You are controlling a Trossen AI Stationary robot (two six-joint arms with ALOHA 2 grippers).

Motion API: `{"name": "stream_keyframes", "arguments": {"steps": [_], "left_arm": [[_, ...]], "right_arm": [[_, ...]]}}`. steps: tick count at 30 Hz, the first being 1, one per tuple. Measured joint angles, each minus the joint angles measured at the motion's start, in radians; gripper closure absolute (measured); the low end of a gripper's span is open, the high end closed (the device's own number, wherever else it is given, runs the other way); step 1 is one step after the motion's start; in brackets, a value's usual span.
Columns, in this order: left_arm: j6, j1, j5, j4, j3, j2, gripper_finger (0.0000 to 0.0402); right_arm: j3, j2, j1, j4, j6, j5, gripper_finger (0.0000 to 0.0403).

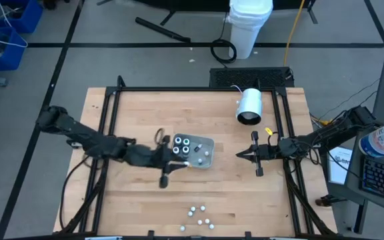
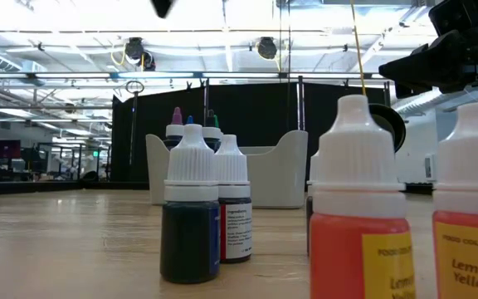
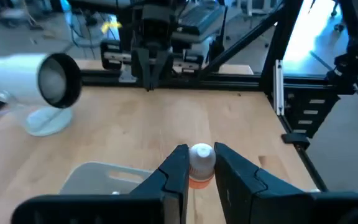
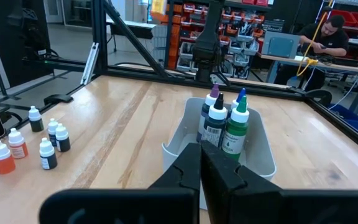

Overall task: Pick & Place food coloring
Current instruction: Put the orange food coloring bottle into the gray bin

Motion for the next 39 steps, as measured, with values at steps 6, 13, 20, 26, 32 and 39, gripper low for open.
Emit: {"name": "stream_keyframes", "arguments": {"steps": [6,13,20,26,32,39], "left_arm": [[0.034,0.108,0.137,-0.135,0.247,0.21,0.0336],[0.171,0.169,0.136,-0.469,0.634,0.467,0.0335],[0.136,0.236,0.136,-0.499,0.62,0.561,0.0335],[0.081,0.27,0.096,-0.42,0.498,0.549,0.0335],[0.05,0.276,0.092,-0.259,0.378,0.545,0.0335],[0.013,0.272,0.061,-0.203,0.299,0.545,0.0335]], "right_arm": [[0.0,0.0,0.0,0.006,-0.002,0.0,0.0403],[0.0,0.0,0.0,0.0,-0.005,-0.001,0.0403],[0.0,0.0,0.0,-0.001,-0.013,-0.003,0.0403],[0.0,0.0,0.0,0.0,-0.024,-0.003,0.0403],[0.0,0.0,0.0,0.004,-0.027,0.001,0.0403],[0.0,0.0,0.0,0.007,-0.025,0.0,0.0403]]}}
